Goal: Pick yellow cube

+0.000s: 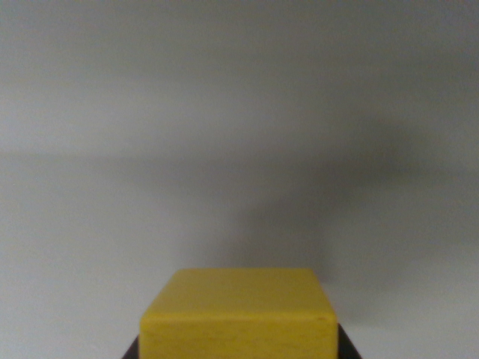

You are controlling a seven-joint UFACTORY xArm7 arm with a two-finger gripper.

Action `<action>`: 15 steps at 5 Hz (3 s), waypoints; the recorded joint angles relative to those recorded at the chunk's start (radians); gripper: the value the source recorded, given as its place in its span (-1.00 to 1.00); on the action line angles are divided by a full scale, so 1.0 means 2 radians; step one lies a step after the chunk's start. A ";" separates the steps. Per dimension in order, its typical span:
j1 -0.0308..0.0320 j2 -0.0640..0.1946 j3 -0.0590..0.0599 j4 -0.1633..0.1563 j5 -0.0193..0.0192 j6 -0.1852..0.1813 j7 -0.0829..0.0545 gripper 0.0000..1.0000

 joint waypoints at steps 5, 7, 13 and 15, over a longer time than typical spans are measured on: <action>-0.0002 -0.008 0.000 0.028 -0.0009 0.036 0.002 1.00; -0.0004 -0.013 0.000 0.044 -0.0014 0.056 0.003 1.00; -0.0008 -0.028 -0.001 0.096 -0.0030 0.123 0.007 1.00; -0.0010 -0.033 -0.001 0.114 -0.0036 0.147 0.008 1.00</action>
